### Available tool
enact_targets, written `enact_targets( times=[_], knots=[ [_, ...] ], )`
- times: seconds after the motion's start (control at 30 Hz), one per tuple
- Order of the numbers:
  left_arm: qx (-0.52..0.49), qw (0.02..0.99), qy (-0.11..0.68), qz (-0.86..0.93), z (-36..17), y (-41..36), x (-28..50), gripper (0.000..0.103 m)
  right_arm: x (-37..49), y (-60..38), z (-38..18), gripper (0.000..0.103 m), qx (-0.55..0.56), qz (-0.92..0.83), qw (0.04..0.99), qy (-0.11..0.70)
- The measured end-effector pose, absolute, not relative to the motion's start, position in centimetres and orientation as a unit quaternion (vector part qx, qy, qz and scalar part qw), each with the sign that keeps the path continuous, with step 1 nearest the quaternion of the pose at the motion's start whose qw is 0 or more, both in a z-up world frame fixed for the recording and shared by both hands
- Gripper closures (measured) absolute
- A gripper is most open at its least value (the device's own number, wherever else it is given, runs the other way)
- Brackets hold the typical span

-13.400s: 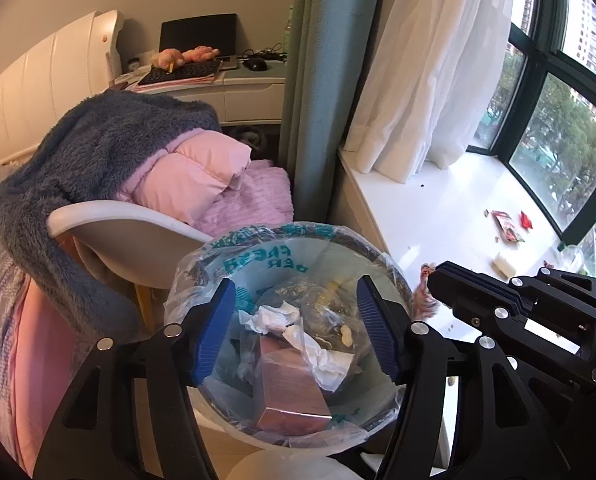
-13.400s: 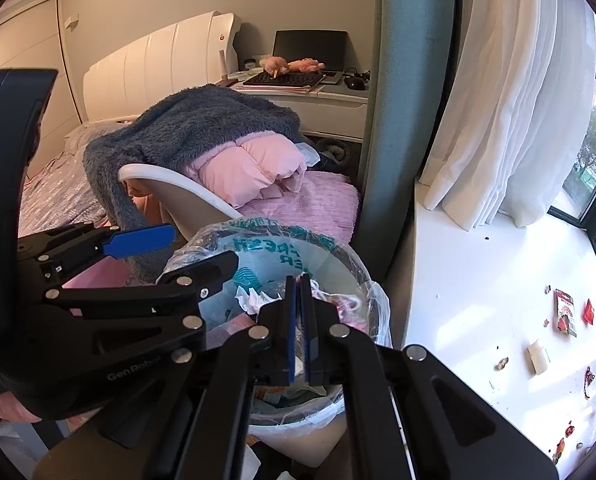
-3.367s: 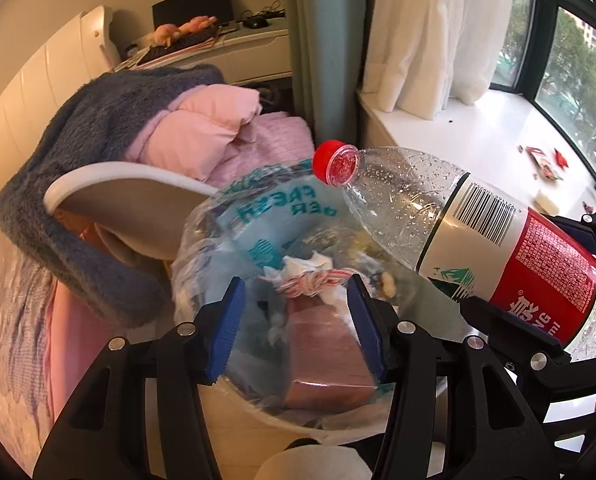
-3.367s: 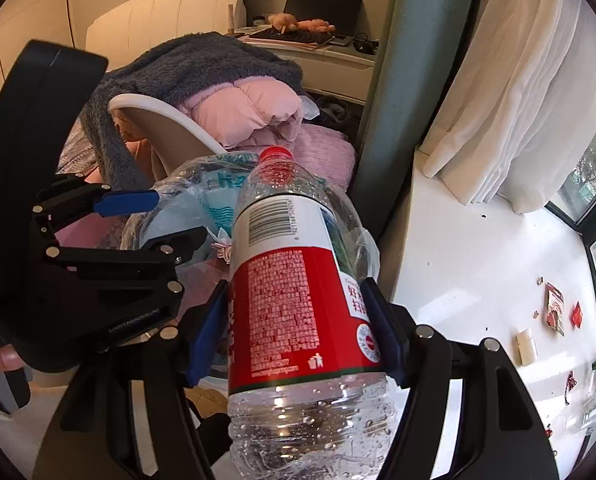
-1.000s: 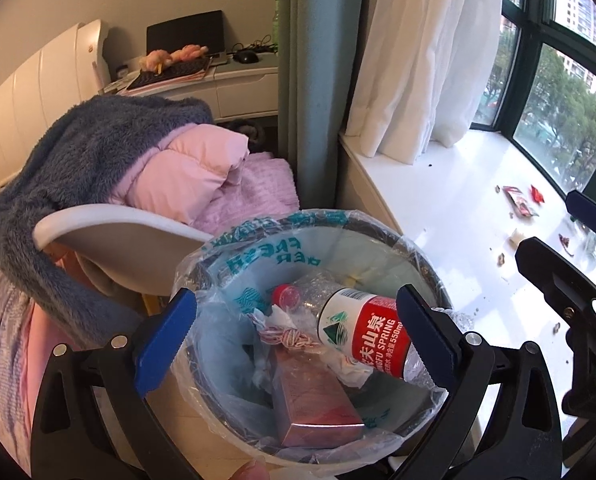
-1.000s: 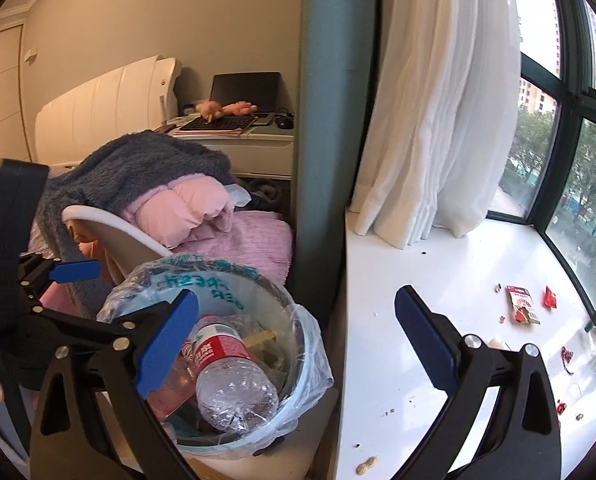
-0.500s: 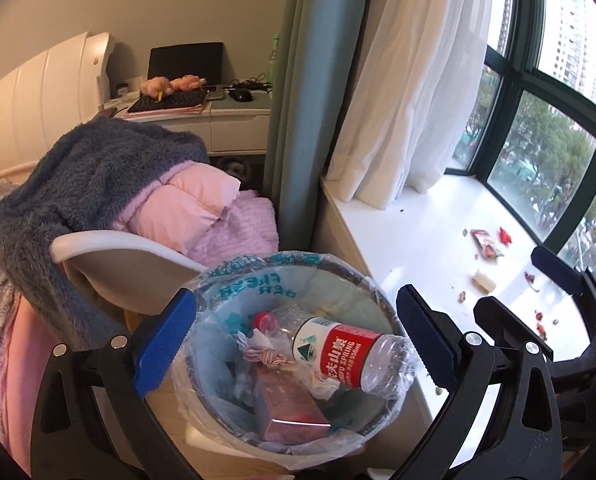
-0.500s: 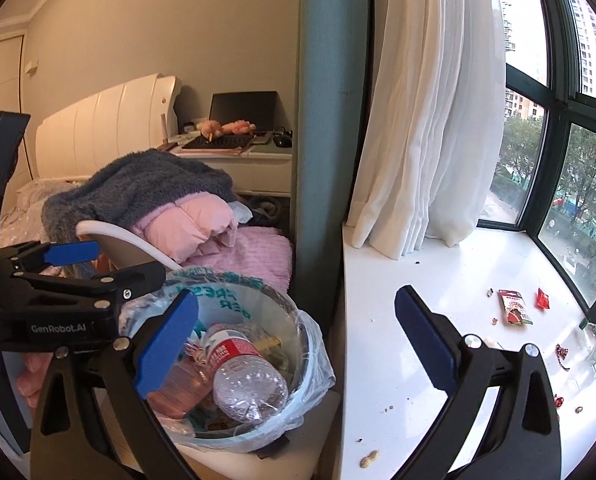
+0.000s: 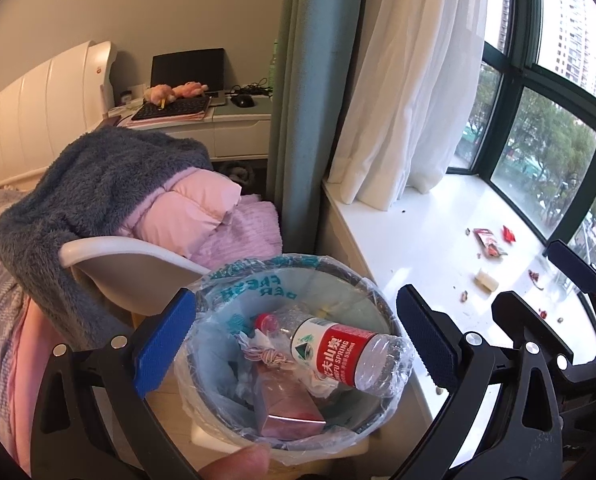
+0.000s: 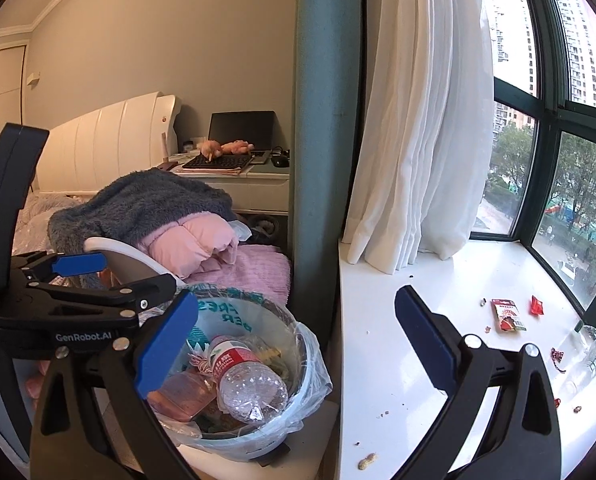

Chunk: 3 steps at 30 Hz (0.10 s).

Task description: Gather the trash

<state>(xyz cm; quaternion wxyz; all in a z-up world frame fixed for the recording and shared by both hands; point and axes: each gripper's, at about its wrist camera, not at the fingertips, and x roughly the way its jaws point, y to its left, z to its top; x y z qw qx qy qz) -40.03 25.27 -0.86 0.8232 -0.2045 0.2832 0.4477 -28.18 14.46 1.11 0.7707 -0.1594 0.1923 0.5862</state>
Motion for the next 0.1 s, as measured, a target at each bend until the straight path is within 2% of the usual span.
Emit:
enact_targets(
  times=[0.1],
  knots=[
    [-0.211,0.82,0.287,0.448,-0.89,25.72,-39.68,0.006,-27.63,14.51,1.22,0.007,-0.159,0.582,0.773,0.196]
  ],
)
